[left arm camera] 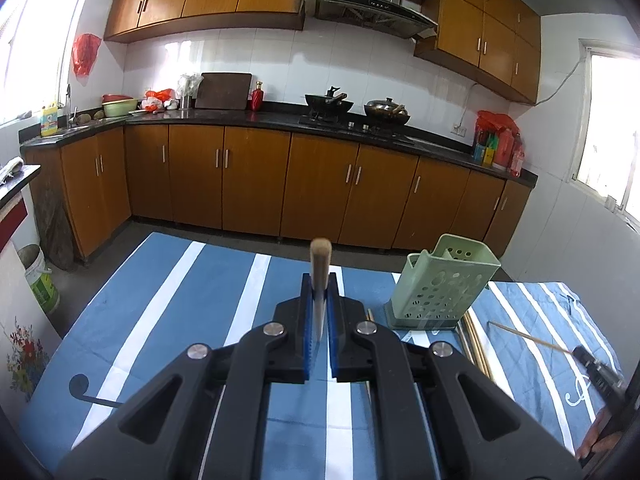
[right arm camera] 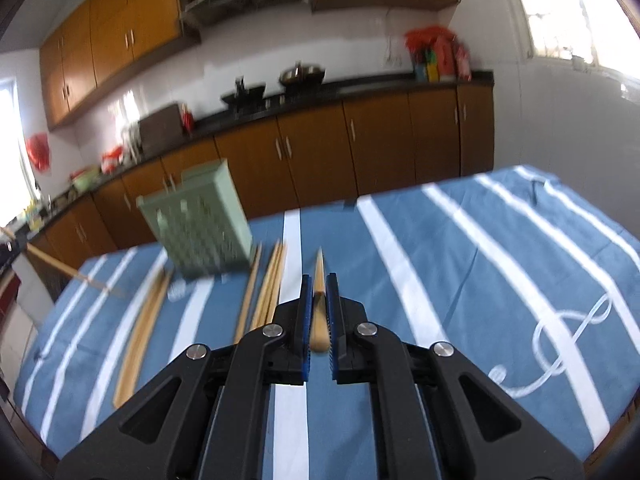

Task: Organize utensils
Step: 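Carry the chopstick upright into the green holder with the left tool while the right does too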

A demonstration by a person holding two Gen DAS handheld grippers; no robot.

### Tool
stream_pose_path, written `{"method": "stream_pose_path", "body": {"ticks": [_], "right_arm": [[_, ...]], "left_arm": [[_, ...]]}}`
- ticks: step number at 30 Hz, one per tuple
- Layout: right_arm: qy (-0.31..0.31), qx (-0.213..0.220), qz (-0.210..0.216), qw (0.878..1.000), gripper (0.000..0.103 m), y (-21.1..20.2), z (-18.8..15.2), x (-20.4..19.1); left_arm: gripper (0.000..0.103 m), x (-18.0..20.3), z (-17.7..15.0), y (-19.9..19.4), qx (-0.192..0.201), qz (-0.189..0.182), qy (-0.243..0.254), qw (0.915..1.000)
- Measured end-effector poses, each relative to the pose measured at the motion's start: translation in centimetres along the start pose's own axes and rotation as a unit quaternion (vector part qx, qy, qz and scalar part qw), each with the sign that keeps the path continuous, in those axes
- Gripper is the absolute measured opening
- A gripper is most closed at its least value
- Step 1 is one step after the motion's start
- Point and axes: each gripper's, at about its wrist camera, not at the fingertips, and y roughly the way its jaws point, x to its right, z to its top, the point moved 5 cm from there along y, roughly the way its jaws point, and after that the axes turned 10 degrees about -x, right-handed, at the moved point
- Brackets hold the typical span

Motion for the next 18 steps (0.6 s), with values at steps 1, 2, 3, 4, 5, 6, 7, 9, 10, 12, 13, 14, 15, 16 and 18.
{"method": "stream_pose_path", "body": {"ticks": [1, 2, 3, 4, 5, 6, 7, 9, 10, 12, 13, 14, 15, 16, 18], "right_arm": [[0.001, 0.009, 0.000, 1.000, 0.007, -0.3, 0.6, 0.0], [0.000, 0.017, 0.000, 1.000, 0.007, -0.5, 1.1, 0.0], [-0.002, 0.021, -0.001, 1.000, 0.007, -0.6, 1.3, -0.1], [-0.003, 0.027, 0.000, 1.000, 0.007, -0.7, 1.7, -0.2], [-0.006, 0.032, 0.000, 0.999, 0.007, -0.8, 2.2, -0.4], [-0.008, 0.036, 0.000, 0.999, 0.007, -0.9, 2.6, -0.5], [-0.010, 0.040, 0.000, 0.999, 0.007, -1.0, 2.7, -0.5], [-0.015, 0.049, -0.001, 0.999, 0.007, -1.2, 3.5, -0.9], [-0.017, 0.053, 0.000, 0.998, 0.007, -1.3, 4.1, -1.0], [-0.019, 0.061, 0.001, 0.998, 0.007, -1.6, 5.1, -1.1], [-0.020, 0.065, 0.002, 0.998, 0.007, -1.8, 5.7, -1.3], [-0.021, 0.071, 0.005, 0.997, 0.007, -2.1, 6.7, -1.4], [-0.023, 0.077, 0.006, 0.997, 0.007, -2.4, 7.1, -1.5], [-0.027, 0.085, 0.008, 0.996, 0.007, -2.8, 8.1, -1.8], [-0.033, 0.100, 0.014, 0.994, 0.007, -3.7, 9.6, -2.5]], "left_arm": [[0.008, 0.1, 0.1, -0.1, 0.001, -0.001, 0.001, 1.0000], [0.008, 0.1, 0.2, -0.2, 0.003, -0.001, 0.002, 1.0000], [0.008, 0.2, 0.3, -0.2, 0.003, -0.002, 0.003, 1.0000], [0.008, 0.3, 0.5, -0.3, 0.005, -0.002, 0.004, 1.0000], [0.008, 0.4, 0.6, -0.3, 0.007, -0.003, 0.005, 1.0000], [0.008, 0.4, 0.7, -0.3, 0.007, -0.004, 0.005, 1.0000], [0.008, 0.4, 0.8, -0.4, 0.009, -0.005, 0.005, 0.9999], [0.008, 0.5, 1.2, -0.4, 0.011, -0.007, 0.006, 0.9999], [0.008, 0.6, 1.4, -0.4, 0.011, -0.007, 0.006, 0.9999], [0.008, 0.7, 1.8, -0.5, 0.014, -0.010, 0.006, 0.9998], [0.008, 0.8, 2.2, -0.6, 0.018, -0.011, 0.007, 0.9998], [0.008, 1.0, 2.6, -0.8, 0.021, -0.012, 0.008, 0.9997], [0.008, 1.1, 2.8, -1.0, 0.025, -0.014, 0.008, 0.9996], [0.008, 1.2, 3.4, -1.3, 0.031, -0.016, 0.009, 0.9993], [0.008, 1.6, 4.5, -1.9, 0.043, -0.023, 0.009, 0.9988]]}}
